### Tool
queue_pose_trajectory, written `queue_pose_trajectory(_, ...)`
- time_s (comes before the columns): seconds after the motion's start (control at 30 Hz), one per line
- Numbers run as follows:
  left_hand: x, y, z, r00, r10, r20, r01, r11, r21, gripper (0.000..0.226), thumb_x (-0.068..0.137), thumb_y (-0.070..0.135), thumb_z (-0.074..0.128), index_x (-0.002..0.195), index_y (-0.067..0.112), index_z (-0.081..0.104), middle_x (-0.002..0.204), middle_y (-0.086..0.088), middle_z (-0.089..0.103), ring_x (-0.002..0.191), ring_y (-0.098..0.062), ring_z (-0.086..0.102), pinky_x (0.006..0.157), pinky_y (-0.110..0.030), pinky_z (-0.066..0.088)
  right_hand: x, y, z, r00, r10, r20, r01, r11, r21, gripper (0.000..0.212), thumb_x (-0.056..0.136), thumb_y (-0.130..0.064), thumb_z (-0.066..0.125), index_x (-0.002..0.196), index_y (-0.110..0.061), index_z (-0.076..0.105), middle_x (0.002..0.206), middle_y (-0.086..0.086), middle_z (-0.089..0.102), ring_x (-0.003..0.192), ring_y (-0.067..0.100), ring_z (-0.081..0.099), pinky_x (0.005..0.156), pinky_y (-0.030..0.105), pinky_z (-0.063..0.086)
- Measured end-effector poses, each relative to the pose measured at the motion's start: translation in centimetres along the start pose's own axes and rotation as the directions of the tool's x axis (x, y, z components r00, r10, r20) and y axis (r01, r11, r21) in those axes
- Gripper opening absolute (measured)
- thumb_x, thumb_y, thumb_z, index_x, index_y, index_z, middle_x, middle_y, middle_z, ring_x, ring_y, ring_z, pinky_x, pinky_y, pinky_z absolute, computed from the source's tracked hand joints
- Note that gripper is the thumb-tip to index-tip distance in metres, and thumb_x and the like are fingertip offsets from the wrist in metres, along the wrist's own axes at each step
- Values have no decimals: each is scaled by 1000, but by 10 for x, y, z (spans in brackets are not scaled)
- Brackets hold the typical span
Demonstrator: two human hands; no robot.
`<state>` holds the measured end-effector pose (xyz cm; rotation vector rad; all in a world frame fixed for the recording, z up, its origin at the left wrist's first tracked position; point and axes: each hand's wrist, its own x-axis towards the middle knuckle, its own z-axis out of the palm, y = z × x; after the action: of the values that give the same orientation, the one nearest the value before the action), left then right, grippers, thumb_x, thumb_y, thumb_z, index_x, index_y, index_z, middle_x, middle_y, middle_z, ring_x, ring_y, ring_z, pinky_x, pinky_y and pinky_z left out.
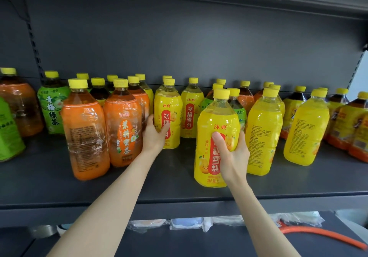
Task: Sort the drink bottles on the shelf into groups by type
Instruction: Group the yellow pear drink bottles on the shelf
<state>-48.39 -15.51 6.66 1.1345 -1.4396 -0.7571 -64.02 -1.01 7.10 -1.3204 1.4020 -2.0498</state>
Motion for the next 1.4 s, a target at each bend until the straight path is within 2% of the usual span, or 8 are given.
queue_pose_trajectory(0.1, -24, 10, -3, 992, 105, -69, -104, 994, 18, 58, 93, 34, 53, 143, 15, 31, 144, -6, 42, 131, -22, 41, 106, -38, 39, -1, 1, 2, 1000, 0, 18, 0, 1000, 29, 61, 69, -56, 61, 122, -32, 43, 97, -18, 63, 83, 0, 67, 64, 17, 55)
queue_pose_trajectory(0.3, -67, 34, -31, 983, 156, 93, -130, 963, -236, 47, 96, 45, 33, 134, 22, 45, 129, 9, 54, 117, 0, 50, 97, -18, 39, -7, 2, 39, 984, 46, 173, -67, 991, 116, 43, 79, -57, 52, 113, -34, 40, 99, -13, 62, 83, -4, 66, 64, 19, 54)
queue_pose_trajectory(0.43, -70, 47, -45, 969, 166, 184, -101, 943, -318, 42, 97, 43, 27, 133, 26, 41, 118, 14, 56, 94, 15, 57, 71, -3, 45, -11, 0, 71, 945, 63, 322, -112, 984, 135, 57, 79, -57, 53, 126, -28, 36, 104, -9, 62, 88, 3, 67, 70, 21, 55)
queue_pose_trajectory(0.6, -60, 51, -50, 970, 98, 224, -30, 957, -288, 50, 95, 50, 24, 142, 34, 22, 121, 19, 45, 99, 3, 52, 69, -9, 42, -6, 14, 93, 902, 49, 429, -111, 986, 121, 47, 84, -59, 56, 126, -49, 37, 127, -7, 59, 115, 12, 59, 92, 34, 53)
queue_pose_trajectory(0.73, -48, 44, -49, 961, 80, 264, -12, 968, -249, 54, 94, 53, 22, 146, 37, 16, 131, 13, 39, 111, -4, 44, 74, -13, 40, 2, 20, 83, 812, 93, 577, -174, 981, 86, 81, 88, -48, 59, 151, -36, 9, 139, -8, 50, 122, 10, 55, 100, 39, 49)
queue_pose_trajectory(0.9, -41, 43, -46, 960, 72, 270, -9, 973, -230, 51, 97, 50, 21, 145, 36, 17, 127, 13, 39, 94, 6, 46, 68, -9, 37, 16, 21, 78, 779, 146, 610, -191, 982, 9, 75, 92, -28, 57, 146, -25, 6, 131, -10, 49, 115, 8, 57, 95, 35, 52)
queue_pose_trajectory(1.07, -33, 39, -38, 967, 71, 246, -17, 977, -213, 54, 96, 49, 22, 147, 33, 14, 145, 6, 35, 113, -3, 38, 65, -4, 38, 18, 29, 76, 765, 173, 621, -167, 984, -68, 85, 86, -43, 56, 150, -29, 3, 135, -12, 46, 122, 9, 52, 104, 42, 46)
queue_pose_trajectory(1.4, -23, 28, -29, 967, 117, 227, -61, 970, -237, 58, 93, 50, 26, 147, 31, 14, 146, 2, 35, 124, -11, 42, 83, -15, 40, 22, 36, 72, 769, 161, 618, -113, 987, -116, 67, 96, -32, 49, 149, -30, 8, 124, -26, 44, 114, 0, 52, 104, 36, 46)
